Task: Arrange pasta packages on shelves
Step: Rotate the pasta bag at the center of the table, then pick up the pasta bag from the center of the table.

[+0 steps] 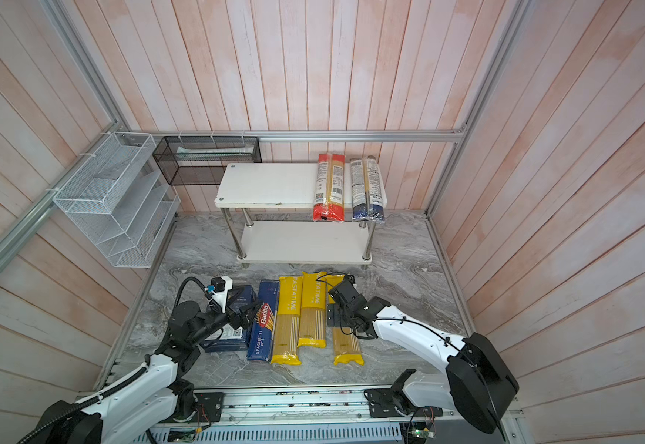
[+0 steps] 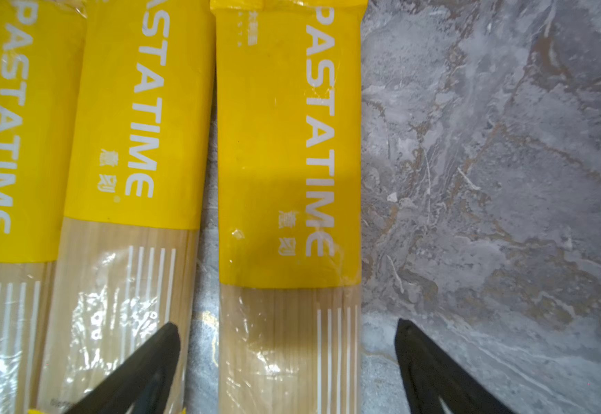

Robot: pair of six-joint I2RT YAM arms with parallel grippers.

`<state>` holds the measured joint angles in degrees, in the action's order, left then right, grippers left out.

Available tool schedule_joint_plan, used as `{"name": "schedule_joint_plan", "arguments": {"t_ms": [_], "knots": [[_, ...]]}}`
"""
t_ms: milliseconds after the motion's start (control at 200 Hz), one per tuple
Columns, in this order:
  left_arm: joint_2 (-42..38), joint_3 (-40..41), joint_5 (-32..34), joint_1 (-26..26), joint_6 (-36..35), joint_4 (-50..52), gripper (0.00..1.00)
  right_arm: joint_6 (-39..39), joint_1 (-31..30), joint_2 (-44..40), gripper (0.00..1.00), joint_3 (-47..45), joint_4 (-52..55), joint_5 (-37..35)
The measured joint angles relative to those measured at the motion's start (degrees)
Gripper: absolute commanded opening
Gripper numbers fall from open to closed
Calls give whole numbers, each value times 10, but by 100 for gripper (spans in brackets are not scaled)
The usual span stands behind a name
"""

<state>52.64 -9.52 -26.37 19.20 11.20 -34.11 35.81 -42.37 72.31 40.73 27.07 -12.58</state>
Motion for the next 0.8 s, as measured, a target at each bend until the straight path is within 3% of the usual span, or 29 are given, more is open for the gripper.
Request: {"name": "schedule_joint_plan", "arguments": {"t_ms": [800], "knots": [[3,0,-2,0,0,2,100,-32,2,-1,98,-10,0,23]]}}
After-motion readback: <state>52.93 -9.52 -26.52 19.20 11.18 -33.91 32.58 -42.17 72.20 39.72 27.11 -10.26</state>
